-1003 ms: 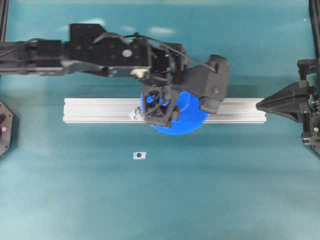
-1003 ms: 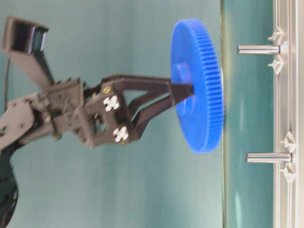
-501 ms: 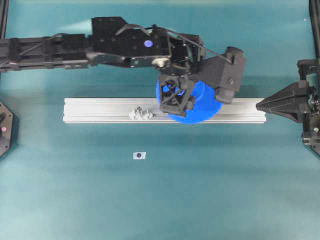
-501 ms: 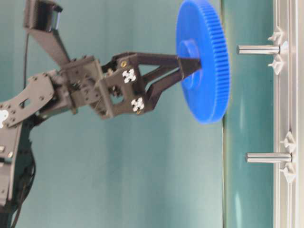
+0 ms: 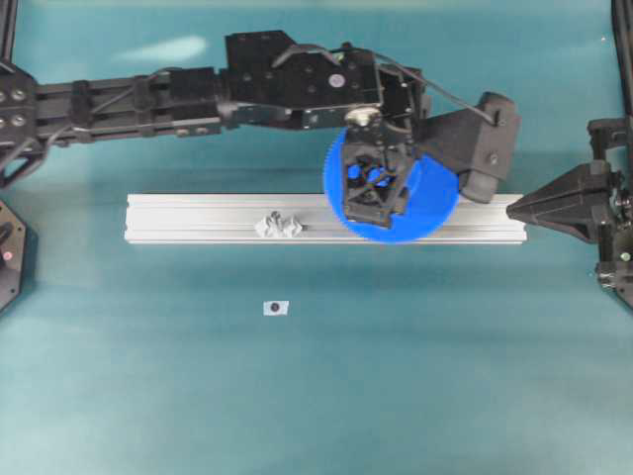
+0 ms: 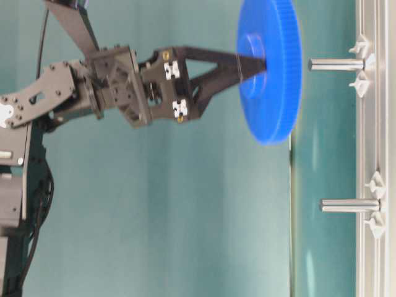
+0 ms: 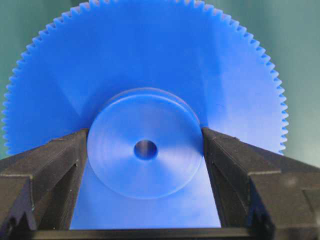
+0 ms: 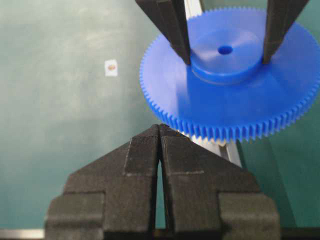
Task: Insert the large gear onto the shaft.
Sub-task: 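Align the gear's center hole above the right shaft with the left gripper, then lower the blue gear onto the shaft and open the left gripper, then raise the open left gripper away from the seated gear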
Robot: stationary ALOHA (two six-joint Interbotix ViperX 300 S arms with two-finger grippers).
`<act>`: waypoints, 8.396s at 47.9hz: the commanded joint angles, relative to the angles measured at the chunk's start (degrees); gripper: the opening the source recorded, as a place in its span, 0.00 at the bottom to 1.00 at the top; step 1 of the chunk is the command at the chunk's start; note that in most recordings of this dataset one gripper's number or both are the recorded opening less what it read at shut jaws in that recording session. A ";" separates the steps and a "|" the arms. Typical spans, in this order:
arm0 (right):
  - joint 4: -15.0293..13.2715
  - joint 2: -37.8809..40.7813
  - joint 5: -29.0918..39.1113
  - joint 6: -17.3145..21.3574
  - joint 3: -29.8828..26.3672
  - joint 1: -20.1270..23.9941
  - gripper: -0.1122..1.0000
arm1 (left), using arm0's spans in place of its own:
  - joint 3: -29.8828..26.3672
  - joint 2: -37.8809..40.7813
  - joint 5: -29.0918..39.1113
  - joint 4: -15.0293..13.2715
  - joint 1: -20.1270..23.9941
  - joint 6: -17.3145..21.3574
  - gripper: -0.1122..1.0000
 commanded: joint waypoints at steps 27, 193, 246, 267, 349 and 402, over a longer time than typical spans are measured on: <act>0.09 -0.44 -0.26 0.70 -0.26 0.00 0.14 | -1.93 -0.70 0.18 -0.09 0.18 -0.44 0.79; 0.09 -0.88 -0.18 1.58 0.00 0.00 0.14 | 10.63 -1.49 -8.61 0.09 2.99 -7.21 0.79; 0.09 -0.88 -0.26 1.58 0.09 0.00 0.14 | 5.36 0.44 -7.38 0.09 1.49 -7.73 0.79; 0.09 -0.88 -0.26 1.58 0.09 0.00 0.14 | 5.36 0.35 -7.38 0.00 1.49 -8.00 0.79; 0.09 -0.97 -0.18 1.58 -0.18 0.09 0.14 | -0.62 0.53 -2.81 0.09 0.70 -8.35 0.92; 0.09 -1.85 -0.18 1.67 0.18 0.00 0.14 | 3.87 -6.24 -2.81 0.09 -0.35 -11.78 0.91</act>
